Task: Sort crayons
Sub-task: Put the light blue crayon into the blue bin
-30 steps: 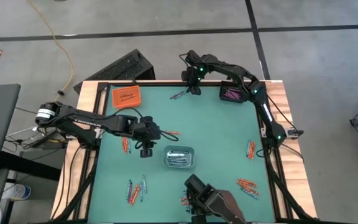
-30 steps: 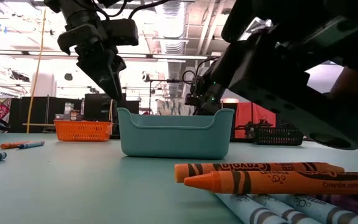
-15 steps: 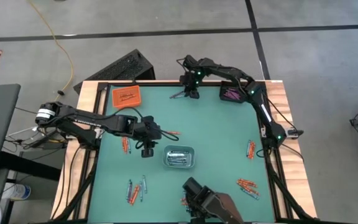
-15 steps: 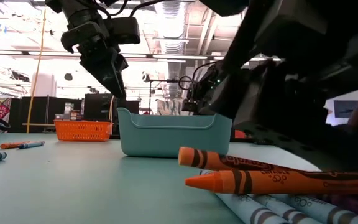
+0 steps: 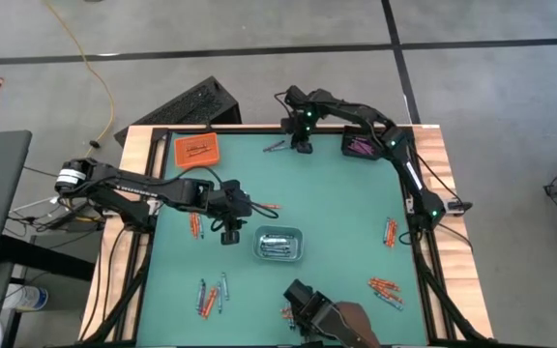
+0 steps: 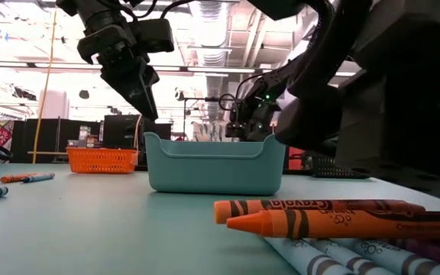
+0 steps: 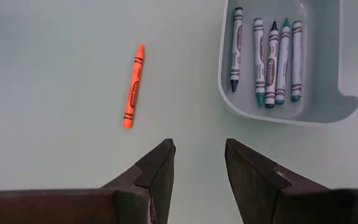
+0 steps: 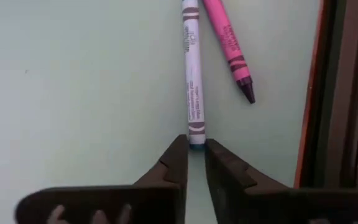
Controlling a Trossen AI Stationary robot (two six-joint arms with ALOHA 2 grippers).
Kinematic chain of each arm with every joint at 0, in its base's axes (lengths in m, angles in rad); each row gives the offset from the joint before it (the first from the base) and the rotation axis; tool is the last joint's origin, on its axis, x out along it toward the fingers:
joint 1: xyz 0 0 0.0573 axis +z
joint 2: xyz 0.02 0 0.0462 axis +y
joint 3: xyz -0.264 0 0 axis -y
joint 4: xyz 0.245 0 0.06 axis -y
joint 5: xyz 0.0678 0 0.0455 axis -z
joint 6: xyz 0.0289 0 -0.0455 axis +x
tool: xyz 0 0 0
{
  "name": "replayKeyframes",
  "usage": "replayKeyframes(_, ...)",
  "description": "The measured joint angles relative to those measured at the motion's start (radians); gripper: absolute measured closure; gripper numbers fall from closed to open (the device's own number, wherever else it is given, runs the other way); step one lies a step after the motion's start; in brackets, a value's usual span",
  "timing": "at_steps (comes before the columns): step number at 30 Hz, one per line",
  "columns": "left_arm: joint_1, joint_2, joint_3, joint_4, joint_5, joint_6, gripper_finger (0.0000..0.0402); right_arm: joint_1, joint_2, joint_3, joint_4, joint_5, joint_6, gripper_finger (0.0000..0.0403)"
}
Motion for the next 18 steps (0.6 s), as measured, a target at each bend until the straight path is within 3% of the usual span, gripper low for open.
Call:
replayKeyframes(8, 0.0, 0.0, 0.0, -0.003, 0.0, -0.001, 0.0269, 0.027, -0.003, 0.001, 0.0, 0.036, -0.052, 0.0397)
replayKeyframes(18, 0.0, 0.0, 0.0, -0.003, 0.0, 0.001, 0.0269, 0.039, -0.007, 0.001, -0.033, 0.075, -0.073, 0.0402)
